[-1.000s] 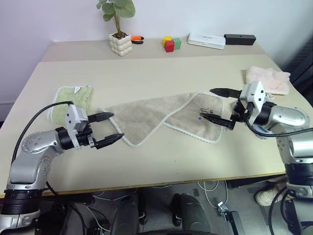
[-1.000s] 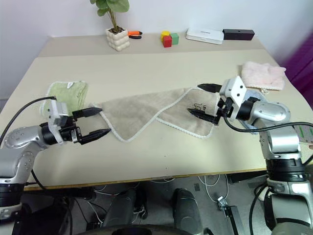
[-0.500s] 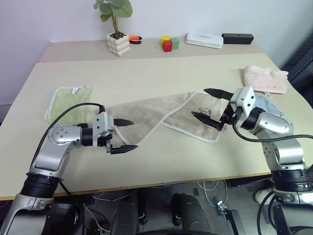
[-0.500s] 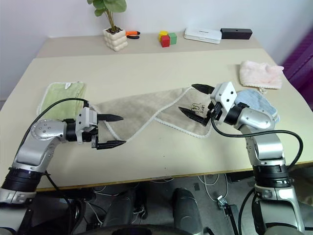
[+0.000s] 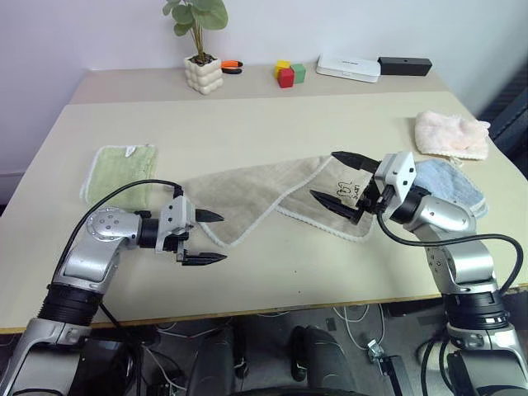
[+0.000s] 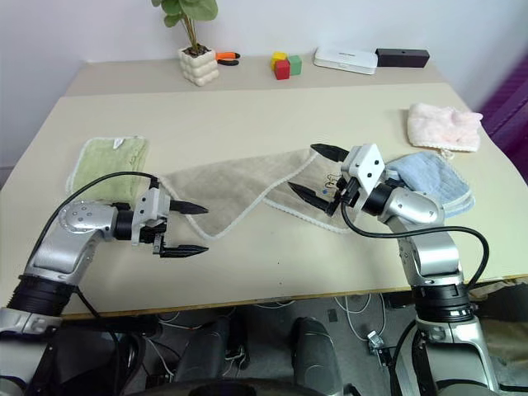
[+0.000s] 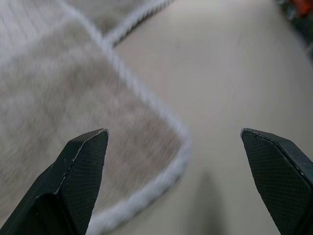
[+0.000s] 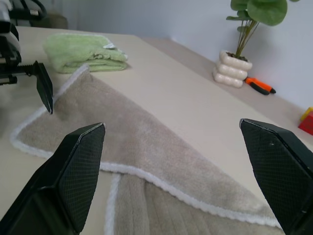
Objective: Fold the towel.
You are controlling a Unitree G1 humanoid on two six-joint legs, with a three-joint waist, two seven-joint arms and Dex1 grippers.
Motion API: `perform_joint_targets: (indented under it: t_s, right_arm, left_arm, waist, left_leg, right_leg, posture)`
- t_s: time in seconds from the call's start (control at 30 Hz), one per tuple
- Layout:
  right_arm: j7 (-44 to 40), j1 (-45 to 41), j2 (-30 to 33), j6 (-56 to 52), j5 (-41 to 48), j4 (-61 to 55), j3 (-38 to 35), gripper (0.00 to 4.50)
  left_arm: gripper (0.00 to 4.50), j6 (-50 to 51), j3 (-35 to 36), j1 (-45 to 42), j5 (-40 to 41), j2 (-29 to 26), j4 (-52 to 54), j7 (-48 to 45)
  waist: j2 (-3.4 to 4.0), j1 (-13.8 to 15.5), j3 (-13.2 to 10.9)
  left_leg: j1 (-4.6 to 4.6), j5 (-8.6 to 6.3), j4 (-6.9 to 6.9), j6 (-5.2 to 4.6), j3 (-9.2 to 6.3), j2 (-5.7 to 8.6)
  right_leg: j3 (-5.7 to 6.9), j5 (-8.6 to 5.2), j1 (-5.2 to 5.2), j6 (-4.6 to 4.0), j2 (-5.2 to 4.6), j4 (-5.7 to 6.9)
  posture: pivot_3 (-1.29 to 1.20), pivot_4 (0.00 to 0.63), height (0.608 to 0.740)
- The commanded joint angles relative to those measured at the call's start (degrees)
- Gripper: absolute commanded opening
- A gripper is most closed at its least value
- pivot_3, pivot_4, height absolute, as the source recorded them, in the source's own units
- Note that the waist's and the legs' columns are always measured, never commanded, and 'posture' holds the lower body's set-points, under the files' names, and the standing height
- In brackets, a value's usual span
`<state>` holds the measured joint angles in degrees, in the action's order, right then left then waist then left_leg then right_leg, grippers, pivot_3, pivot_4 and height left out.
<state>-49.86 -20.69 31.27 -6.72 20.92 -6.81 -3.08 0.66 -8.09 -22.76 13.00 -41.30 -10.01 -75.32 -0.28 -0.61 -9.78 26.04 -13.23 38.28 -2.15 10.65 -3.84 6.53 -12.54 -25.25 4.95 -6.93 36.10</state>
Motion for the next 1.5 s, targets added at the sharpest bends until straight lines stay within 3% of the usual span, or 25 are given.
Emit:
perform_joint_targets:
  t_s: [0.03, 0.13, 0.37, 0.4, 0.6, 0.73, 0.83, 1.07, 1.23, 1.5]
  right_arm:
    - [1.3, 0.0, -0.8, 1.6, 0.0, -3.1, -0.5, 4.5]
    - [1.9, 1.5, -0.5, 2.0, -0.2, -4.0, -1.3, 4.5]
    - [3.9, 3.2, -0.8, 2.4, -0.5, -5.4, -1.6, 4.5]
    - [4.1, 3.2, -0.9, 2.5, -0.6, -5.3, -1.5, 4.5]
    - [6.5, 1.1, -1.0, 5.7, -4.0, -1.2, -1.4, 4.5]
    - [14.4, -5.2, 0.9, 12.1, -17.3, 11.5, 1.3, 4.5]
    - [18.3, -10.8, 0.5, 12.1, -20.8, 20.7, 1.7, 4.5]
    - [20.6, -23.0, -3.4, 4.4, -17.8, 39.0, -0.6, 4.5]
    - [18.6, -28.7, 0.5, 9.1, -26.9, 51.7, 6.9, 4.5]
    - [17.5, -38.0, 2.4, 5.9, -23.8, 66.7, 2.6, 4.5]
  left_arm:
    - [4.44, -2.9, -2.3, -3.0, -3.9, 1.9, -5.0, 1.2]
    - [3.59, -4.4, -4.1, -4.5, -6.5, 2.8, -9.4, 1.4]
    - [0.22, -7.3, -5.5, -8.2, -7.1, 5.6, -14.7, 0.6]
    - [0.07, -8.0, -5.5, -8.4, -7.2, 5.7, -15.0, 0.5]
    - [0.07, 0.1, 2.0, -8.8, 4.4, 5.0, -9.3, -2.9]
    - [0.07, 10.5, 10.4, -5.4, 14.6, 1.6, -1.3, -3.1]
    - [0.07, 15.1, 14.8, 0.7, 19.6, 0.0, 5.8, -2.4]
    - [0.07, 18.5, 18.3, 9.7, 22.1, -0.3, 16.1, 2.8]
    - [0.07, 21.1, 17.8, 12.0, 22.9, 0.4, 21.8, 7.4]
    - [0.07, 21.4, 19.8, 17.2, 24.0, -0.2, 25.2, 9.1]
  waist:
    - [0.0, 0.1, 0.0]
    - [0.0, 0.1, 0.0]
    - [0.03, 0.0, 0.1]
    - [0.03, 0.0, 0.1]
    - [-0.01, -0.2, 0.0]
    - [0.01, -0.5, 0.0]
    - [0.08, -1.2, 0.0]
    - [0.08, -1.8, 0.0]
    - [0.11, -1.7, 0.0]
    - [0.23, -2.1, -0.1]
  left_leg:
    - [0.0, 0.0, 0.0, 0.0, 0.0, 0.0]
    - [0.0, 0.0, 0.01, -0.01, 0.0, 0.01]
    - [-0.09, -0.01, 0.06, -0.04, -0.04, -0.01]
    - [-0.1, -0.01, 0.06, -0.04, -0.04, -0.01]
    - [-0.07, -0.01, 0.05, -0.04, -0.03, -0.01]
    - [-0.05, 0.01, 0.06, -0.04, -0.01, -0.01]
    - [-0.1, 0.01, -0.03, -0.03, 0.04, 0.0]
    - [-0.13, 0.04, -0.02, 0.02, 0.06, 0.01]
    - [-0.15, 0.03, -0.08, 0.02, 0.09, 0.02]
    - [-0.2, 0.06, -0.16, 0.08, 0.19, 0.0]
  right_leg:
    - [0.0, 0.0, 0.01, 0.0, 0.0, 0.0]
    - [0.0, 0.0, 0.01, 0.0, 0.0, 0.0]
    - [0.0, -0.02, 0.12, -0.04, -0.01, 0.01]
    - [0.0, -0.03, 0.13, -0.05, -0.01, 0.02]
    - [0.0, -0.01, 0.08, -0.02, 0.0, 0.02]
    - [-0.01, 0.0, 0.06, 0.01, 0.0, 0.04]
    - [-0.06, -0.02, 0.05, 0.04, 0.01, 0.05]
    - [-0.09, -0.05, 0.12, 0.09, 0.03, 0.07]
    - [-0.09, -0.05, 0.13, 0.08, 0.04, 0.03]
    - [-0.14, -0.05, 0.06, 0.08, 0.07, 0.05]
  posture:
    - [0.0, 0.15, 0.74]
    - [0.0, 0.15, 0.74]
    - [0.0, 0.15, 0.74]
    - [0.0, 0.15, 0.74]
    - [0.0, 0.15, 0.74]
    - [0.0, 0.15, 0.74]
    - [0.0, 0.15, 0.74]
    - [0.0, 0.15, 0.74]
    - [0.0, 0.15, 0.74]
    - [0.0, 0.15, 0.74]
